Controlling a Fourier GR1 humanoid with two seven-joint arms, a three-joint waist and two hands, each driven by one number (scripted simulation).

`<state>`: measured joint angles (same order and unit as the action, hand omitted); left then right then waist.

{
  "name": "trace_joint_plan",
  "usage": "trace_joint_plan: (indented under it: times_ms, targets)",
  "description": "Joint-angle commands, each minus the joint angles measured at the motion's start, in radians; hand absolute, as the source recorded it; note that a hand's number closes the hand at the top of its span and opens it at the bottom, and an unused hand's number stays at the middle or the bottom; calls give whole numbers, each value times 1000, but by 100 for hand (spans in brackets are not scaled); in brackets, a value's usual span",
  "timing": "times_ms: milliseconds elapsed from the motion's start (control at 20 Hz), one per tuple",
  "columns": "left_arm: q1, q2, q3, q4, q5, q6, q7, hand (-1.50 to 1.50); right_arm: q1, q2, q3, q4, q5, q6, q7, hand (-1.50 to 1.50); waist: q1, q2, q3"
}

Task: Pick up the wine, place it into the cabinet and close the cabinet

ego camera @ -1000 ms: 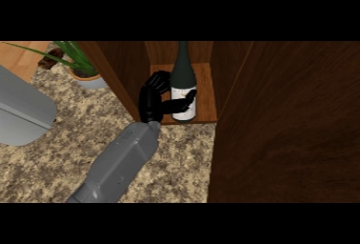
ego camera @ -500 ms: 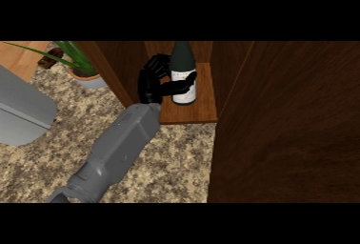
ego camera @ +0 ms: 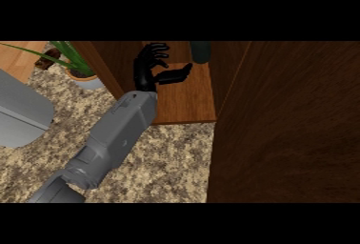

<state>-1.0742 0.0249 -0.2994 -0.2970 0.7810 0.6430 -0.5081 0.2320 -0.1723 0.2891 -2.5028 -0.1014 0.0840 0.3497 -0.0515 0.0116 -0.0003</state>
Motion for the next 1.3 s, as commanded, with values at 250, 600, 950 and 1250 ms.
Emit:
trace_joint_plan:
  times_ms: [250, 600, 950, 1250]
  targets:
    - [-103, 51, -20, 162, -80, 52, 40, -150, 35, -7, 16, -159, -91, 13, 75, -150, -15, 6, 0]
    - [-111, 64, -17, 218, -106, 50, 47, -150, 24, -2, -10, -132, -106, 18, 68, -150, -12, 8, 0]
    - [-72, 77, 9, 210, -108, -5, -36, -150, 58, 1, 41, -116, -66, 42, 16, -150, -18, 10, 0]
    - [-54, 69, 13, 161, -125, -107, -105, -150, 18, 11, 23, -144, -78, 15, 81, -150, 5, 4, -1]
